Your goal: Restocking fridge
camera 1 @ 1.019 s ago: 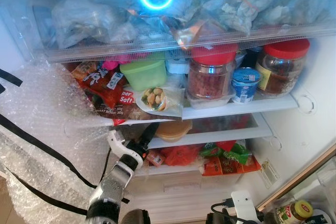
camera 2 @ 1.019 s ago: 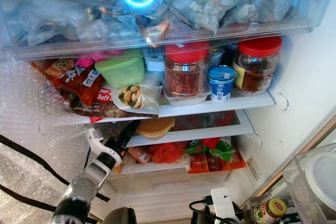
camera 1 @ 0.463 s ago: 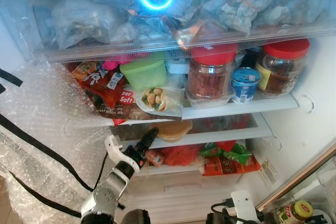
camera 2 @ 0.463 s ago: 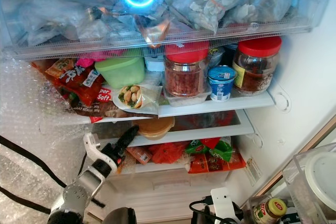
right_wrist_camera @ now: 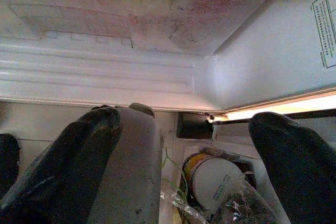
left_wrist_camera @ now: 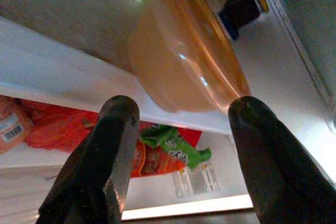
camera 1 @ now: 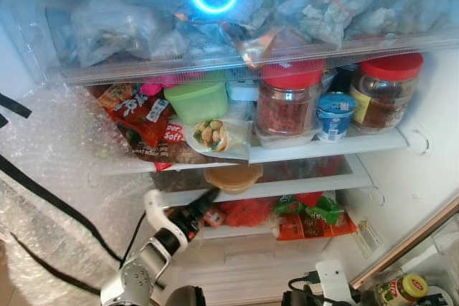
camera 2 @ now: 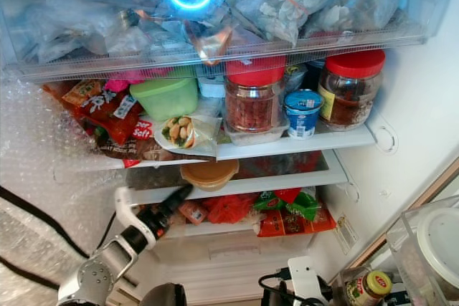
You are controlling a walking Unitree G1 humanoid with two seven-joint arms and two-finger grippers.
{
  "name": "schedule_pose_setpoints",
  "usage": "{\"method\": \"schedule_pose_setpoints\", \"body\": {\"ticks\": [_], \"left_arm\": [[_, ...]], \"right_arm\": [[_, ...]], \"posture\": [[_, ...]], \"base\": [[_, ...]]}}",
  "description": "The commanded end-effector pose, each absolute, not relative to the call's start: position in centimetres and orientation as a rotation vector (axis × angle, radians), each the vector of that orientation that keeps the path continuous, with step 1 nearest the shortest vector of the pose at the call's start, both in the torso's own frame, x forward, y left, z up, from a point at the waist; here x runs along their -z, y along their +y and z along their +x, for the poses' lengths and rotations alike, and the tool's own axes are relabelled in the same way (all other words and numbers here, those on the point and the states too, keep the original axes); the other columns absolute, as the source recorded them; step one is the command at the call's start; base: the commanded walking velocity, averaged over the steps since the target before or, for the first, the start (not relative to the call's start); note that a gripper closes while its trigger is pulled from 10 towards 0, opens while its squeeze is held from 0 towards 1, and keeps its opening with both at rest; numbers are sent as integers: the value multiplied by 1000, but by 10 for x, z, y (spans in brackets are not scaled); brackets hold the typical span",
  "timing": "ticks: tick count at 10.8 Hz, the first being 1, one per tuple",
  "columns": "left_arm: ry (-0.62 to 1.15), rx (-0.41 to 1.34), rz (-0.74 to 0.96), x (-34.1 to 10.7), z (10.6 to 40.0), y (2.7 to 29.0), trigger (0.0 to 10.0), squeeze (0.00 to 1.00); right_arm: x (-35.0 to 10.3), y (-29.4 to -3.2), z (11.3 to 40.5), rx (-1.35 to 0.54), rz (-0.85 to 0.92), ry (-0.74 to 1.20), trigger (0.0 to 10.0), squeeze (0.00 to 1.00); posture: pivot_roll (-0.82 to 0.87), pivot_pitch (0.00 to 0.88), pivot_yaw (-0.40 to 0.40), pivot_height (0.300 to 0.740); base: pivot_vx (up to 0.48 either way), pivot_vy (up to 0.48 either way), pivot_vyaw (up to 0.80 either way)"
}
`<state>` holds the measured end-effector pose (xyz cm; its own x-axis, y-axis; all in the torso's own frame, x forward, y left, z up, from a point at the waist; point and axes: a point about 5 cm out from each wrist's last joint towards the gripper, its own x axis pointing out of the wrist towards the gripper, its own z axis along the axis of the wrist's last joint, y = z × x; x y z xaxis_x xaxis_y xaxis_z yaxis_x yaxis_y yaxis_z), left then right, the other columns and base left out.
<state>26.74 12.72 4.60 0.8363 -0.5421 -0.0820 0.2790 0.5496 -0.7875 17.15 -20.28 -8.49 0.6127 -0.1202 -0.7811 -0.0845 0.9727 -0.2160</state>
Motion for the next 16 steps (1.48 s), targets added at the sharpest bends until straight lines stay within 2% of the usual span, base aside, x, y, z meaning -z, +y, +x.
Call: {"method": "schedule_pose_setpoints", "body": {"ticks": [1, 8, 16], "left_arm": [[344, 508, -792, -45, 265, 129, 10000, 0], [305, 561, -630, -52, 281, 117, 10000, 0], [250, 432, -572, -48, 309, 114, 10000, 0]], "right_arm": [[93, -205, 154, 26, -246, 988, 10000, 0], [93, -204, 154, 20, -247, 990, 10000, 0], [93, -203, 155, 19, -243, 987, 10000, 0]], "posture": [[-86, 6, 79, 635], [-83, 7, 78, 635], [-83, 4, 81, 635]], "base": [[0, 0, 0], [0, 0, 0], [0, 0, 0]]}}
